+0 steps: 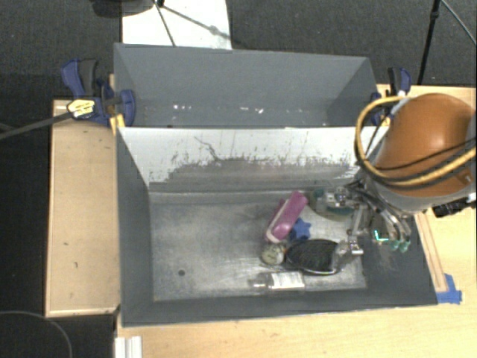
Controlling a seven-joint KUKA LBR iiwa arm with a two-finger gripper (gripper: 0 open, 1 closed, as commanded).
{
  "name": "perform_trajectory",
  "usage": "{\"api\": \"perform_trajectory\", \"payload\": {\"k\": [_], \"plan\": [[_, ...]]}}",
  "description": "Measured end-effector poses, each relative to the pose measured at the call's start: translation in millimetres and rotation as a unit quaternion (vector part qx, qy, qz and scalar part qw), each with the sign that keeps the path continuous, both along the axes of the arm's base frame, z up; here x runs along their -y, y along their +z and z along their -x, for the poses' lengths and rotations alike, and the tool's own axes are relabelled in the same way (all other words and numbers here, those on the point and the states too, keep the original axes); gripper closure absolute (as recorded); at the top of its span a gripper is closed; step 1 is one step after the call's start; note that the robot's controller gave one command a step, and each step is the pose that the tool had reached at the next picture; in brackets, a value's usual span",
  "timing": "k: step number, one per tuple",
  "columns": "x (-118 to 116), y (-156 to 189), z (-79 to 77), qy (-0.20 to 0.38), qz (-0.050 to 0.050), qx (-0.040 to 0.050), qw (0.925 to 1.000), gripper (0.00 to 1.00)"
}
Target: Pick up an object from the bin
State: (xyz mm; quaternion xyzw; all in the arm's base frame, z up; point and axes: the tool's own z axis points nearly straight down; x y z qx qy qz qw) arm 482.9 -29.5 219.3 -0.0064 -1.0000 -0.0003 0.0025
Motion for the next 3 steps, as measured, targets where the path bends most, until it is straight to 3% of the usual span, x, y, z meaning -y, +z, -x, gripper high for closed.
{"api": "perform_trajectory", "payload": {"k": [1, 2, 3], "plan": [[-10.1, -148.5, -67.6, -0.190, 0.000, 0.0035, 0.9817, 0.00], [36.0, -116.5, -105.6, -0.230, 0.001, 0.0065, 0.9731, 0.00], [-28.1, -119.0, -60.4, -0.103, -0.001, 0.0028, 0.9947, 0.00]]}}
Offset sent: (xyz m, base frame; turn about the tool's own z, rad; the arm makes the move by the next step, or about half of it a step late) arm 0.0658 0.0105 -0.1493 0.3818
